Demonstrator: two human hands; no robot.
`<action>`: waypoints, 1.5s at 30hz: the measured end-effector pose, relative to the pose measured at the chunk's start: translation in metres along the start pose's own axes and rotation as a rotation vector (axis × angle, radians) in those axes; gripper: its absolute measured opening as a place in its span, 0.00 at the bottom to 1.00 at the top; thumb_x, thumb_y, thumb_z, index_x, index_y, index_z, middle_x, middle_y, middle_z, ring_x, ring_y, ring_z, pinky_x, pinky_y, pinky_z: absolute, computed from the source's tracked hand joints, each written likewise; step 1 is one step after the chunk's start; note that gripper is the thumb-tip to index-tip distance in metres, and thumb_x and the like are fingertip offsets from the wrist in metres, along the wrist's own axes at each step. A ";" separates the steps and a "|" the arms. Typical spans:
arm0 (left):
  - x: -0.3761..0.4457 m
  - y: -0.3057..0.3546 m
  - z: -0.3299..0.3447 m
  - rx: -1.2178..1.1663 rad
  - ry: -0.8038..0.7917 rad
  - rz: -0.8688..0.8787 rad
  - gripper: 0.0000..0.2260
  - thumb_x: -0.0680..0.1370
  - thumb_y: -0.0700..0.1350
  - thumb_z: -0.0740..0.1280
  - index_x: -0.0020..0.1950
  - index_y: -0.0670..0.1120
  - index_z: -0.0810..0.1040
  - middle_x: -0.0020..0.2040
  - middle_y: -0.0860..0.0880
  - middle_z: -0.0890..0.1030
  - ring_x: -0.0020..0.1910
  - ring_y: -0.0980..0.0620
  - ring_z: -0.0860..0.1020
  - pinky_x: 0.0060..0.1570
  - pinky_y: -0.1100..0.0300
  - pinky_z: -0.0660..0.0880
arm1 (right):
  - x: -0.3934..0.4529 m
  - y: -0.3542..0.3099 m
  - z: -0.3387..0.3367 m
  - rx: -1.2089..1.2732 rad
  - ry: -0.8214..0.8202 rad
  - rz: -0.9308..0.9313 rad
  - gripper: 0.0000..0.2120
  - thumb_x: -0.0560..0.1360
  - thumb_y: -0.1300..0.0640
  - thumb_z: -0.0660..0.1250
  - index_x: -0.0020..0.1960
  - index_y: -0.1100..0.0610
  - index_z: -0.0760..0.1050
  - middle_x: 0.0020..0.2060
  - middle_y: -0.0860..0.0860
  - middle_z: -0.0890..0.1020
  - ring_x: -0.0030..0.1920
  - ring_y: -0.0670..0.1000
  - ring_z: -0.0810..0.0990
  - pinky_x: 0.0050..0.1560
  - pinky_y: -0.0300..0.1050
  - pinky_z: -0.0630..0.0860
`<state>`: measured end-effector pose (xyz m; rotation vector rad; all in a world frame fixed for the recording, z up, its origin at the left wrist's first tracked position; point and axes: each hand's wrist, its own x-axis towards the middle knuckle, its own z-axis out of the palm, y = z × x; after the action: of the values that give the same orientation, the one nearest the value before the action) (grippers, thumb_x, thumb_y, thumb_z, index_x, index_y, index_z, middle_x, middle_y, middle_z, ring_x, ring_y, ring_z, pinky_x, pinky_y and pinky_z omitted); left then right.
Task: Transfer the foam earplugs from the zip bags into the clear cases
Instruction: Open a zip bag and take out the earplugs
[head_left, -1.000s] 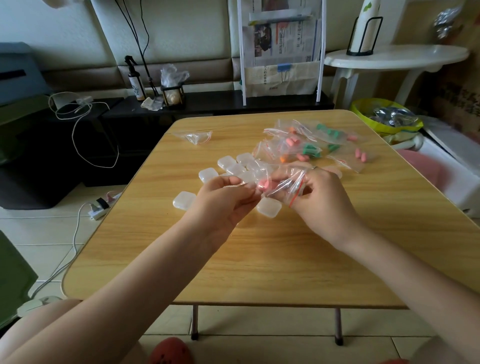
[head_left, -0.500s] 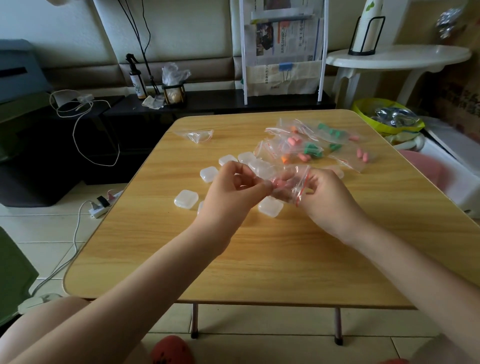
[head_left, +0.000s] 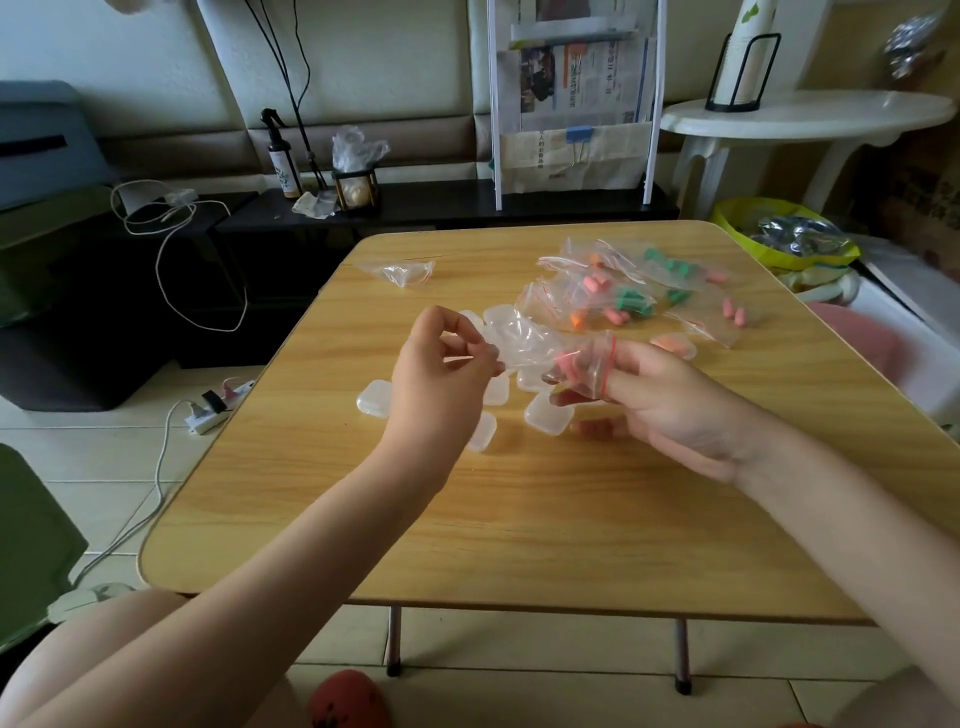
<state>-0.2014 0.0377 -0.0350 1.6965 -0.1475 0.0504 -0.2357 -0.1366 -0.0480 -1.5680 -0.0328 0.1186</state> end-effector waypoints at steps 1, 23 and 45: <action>0.002 0.000 -0.002 0.000 0.011 -0.009 0.08 0.78 0.36 0.65 0.42 0.47 0.71 0.41 0.48 0.79 0.39 0.56 0.81 0.51 0.53 0.78 | 0.000 -0.002 -0.002 0.003 -0.014 0.016 0.15 0.72 0.54 0.66 0.57 0.58 0.76 0.48 0.47 0.84 0.50 0.48 0.82 0.48 0.48 0.75; 0.073 -0.014 -0.023 0.076 0.176 -0.054 0.15 0.79 0.41 0.63 0.66 0.47 0.75 0.59 0.51 0.78 0.56 0.54 0.76 0.59 0.60 0.71 | 0.008 -0.001 -0.014 0.229 0.321 -0.022 0.08 0.78 0.68 0.56 0.44 0.58 0.67 0.34 0.53 0.72 0.29 0.47 0.67 0.31 0.40 0.62; 0.115 -0.038 -0.035 0.790 0.121 0.224 0.14 0.82 0.49 0.58 0.63 0.47 0.78 0.73 0.41 0.65 0.75 0.45 0.53 0.71 0.49 0.51 | 0.016 0.004 -0.023 0.004 0.221 0.052 0.15 0.73 0.72 0.50 0.33 0.60 0.69 0.28 0.53 0.70 0.28 0.47 0.66 0.26 0.37 0.59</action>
<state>-0.0803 0.0695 -0.0539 2.4490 -0.2471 0.4235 -0.2177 -0.1580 -0.0534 -1.5705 0.1821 -0.0140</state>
